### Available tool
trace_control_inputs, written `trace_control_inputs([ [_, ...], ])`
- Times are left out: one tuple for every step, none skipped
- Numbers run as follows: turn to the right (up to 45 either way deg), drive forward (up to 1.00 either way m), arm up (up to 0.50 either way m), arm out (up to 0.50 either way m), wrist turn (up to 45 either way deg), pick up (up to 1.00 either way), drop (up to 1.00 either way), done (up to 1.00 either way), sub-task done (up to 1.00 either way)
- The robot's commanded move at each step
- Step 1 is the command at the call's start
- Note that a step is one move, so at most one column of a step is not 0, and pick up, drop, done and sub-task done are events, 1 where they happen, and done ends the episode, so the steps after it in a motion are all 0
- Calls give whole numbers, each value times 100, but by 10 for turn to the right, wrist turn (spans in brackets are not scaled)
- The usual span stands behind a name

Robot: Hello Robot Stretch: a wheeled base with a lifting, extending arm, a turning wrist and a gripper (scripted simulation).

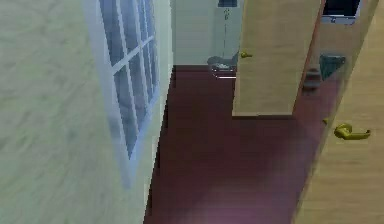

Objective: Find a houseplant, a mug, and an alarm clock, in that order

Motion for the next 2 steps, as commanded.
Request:
trace_control_inputs([
  [450,0,0,0,0,0,0,0,0],
  [420,0,0,0,0,0,0,0,0],
])
